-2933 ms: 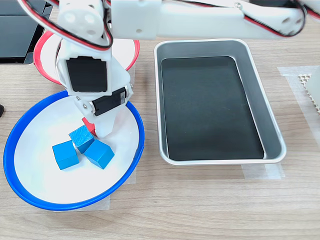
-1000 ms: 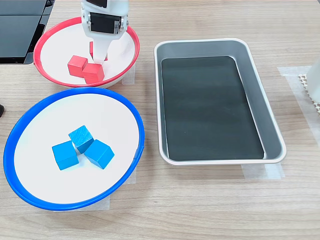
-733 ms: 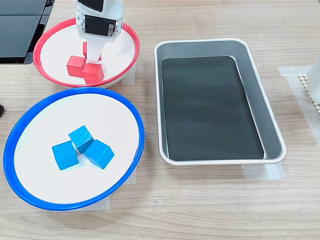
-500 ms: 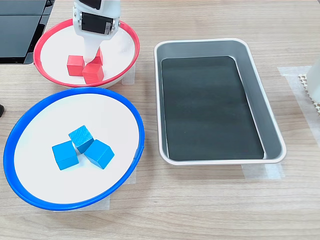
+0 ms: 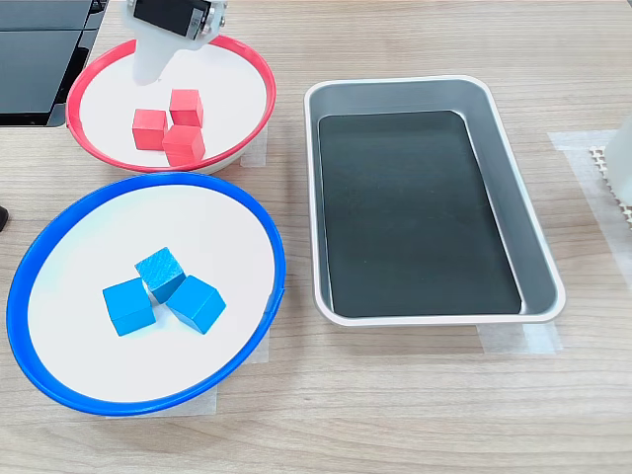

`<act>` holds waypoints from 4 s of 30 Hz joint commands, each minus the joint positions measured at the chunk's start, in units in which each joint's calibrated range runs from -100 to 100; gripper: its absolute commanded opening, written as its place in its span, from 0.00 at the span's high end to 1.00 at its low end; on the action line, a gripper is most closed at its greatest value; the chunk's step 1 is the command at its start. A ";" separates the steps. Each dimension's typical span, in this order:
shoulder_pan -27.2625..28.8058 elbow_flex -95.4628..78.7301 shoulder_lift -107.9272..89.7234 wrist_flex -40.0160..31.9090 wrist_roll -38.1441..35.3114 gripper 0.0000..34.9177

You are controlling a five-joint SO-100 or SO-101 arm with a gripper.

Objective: Relocate any misplaced blocks to their matching dishes.

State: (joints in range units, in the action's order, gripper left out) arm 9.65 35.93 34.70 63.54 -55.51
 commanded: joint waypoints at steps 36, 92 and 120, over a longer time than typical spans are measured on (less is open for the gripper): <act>-10.73 -80.68 -73.29 -33.21 49.43 0.94; -7.06 -135.93 -133.76 -15.87 56.46 0.99; -6.87 -135.93 -133.76 -15.87 56.51 0.99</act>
State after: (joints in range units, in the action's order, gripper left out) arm 2.92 -100.00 -98.81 48.69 1.00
